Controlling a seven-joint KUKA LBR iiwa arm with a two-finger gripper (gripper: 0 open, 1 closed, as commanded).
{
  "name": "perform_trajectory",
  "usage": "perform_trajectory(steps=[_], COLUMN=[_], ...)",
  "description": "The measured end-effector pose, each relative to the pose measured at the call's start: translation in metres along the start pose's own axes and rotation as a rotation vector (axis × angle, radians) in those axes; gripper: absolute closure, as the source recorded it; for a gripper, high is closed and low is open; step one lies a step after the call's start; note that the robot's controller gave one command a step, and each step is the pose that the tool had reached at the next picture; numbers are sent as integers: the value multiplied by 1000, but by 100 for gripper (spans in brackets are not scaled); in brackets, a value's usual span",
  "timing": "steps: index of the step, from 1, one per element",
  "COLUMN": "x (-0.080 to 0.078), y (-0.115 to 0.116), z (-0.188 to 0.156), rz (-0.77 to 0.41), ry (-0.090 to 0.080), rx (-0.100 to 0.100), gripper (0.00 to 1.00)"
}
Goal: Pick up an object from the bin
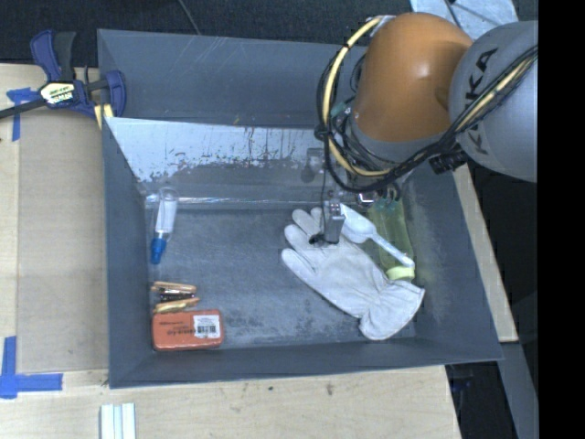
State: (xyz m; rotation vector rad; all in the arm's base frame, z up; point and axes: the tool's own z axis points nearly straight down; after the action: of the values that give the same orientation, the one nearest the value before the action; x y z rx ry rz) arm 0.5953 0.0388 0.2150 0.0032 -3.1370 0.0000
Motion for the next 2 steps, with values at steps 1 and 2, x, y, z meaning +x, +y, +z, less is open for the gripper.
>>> perform_trajectory(steps=[1,2], x=[-1,-1], y=[0,-19], z=[-5,43], rz=[1,46], ry=[-8,-15], rx=[-1,-2], gripper=[0,0])
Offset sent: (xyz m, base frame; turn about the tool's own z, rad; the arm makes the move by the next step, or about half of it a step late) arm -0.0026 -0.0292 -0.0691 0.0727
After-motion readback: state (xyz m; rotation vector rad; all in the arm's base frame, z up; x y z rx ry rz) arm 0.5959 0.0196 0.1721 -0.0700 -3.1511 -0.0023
